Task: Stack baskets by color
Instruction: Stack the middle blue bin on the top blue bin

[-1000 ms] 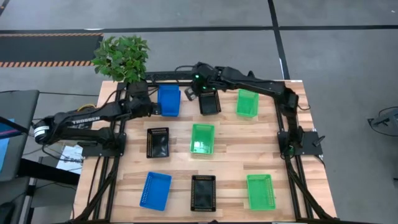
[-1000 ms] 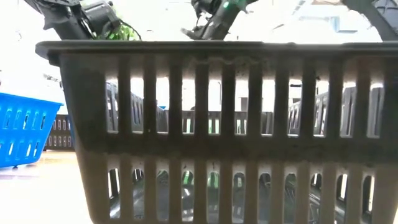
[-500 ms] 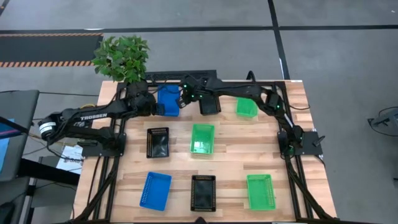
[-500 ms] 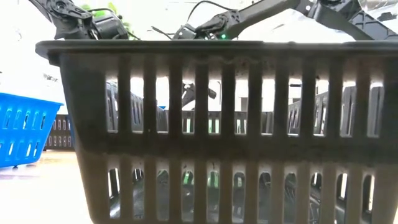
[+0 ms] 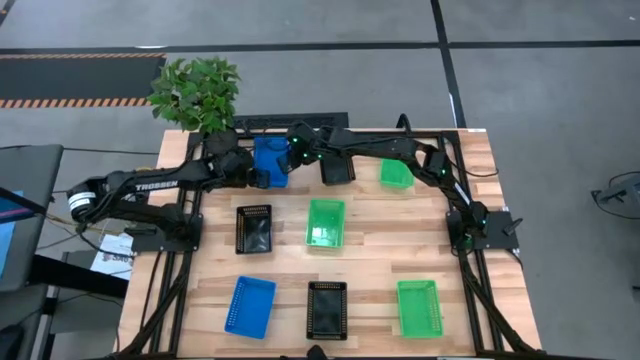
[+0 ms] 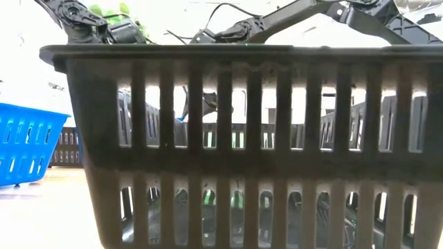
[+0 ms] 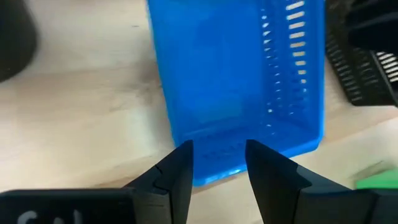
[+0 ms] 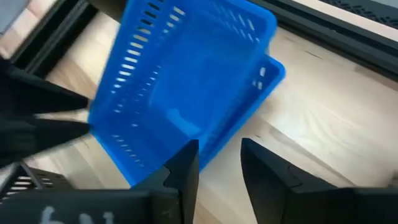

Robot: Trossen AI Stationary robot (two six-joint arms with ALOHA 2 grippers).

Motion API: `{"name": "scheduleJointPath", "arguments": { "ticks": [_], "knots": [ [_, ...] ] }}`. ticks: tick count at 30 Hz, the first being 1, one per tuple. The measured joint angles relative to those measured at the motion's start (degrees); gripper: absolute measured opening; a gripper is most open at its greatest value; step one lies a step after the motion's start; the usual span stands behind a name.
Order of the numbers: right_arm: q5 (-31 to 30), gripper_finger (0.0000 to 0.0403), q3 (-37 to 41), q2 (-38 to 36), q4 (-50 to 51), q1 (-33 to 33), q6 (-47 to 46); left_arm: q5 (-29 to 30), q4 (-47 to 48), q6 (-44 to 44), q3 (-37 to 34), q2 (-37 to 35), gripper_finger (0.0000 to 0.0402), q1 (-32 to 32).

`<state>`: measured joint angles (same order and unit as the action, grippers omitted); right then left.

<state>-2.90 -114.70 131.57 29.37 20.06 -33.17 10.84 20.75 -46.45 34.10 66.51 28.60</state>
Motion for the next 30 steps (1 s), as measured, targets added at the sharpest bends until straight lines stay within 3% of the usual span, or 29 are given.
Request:
{"name": "scheduleJointPath", "arguments": {
  "ticks": [5, 14, 23, 30],
  "knots": [
    [0.02, 0.0169, -0.06, 0.0, -0.9, 0.33, -0.25, -0.53, -1.44, 1.31, -0.02, 1.97, 0.0132, -0.08],
    [-0.29, 0.0162, -0.06, 0.0, 0.94, 0.58, -0.25, -13.35, -3.82, 3.22, -0.02, 4.15, 0.0132, -1.36],
    [-2.03, 0.0159, -0.08, 0.0, 2.76, 1.41, 0.68, -15.32, -2.7, -1.61, -0.02, -3.82, 0.0132, -4.25],
    [-3.05, 0.0156, -0.08, 0.0, 3.21, 1.4, 1.72, -8.08, -0.46, -9.51, -0.02, -13.54, 0.0132, -6.08]
  ]
}}
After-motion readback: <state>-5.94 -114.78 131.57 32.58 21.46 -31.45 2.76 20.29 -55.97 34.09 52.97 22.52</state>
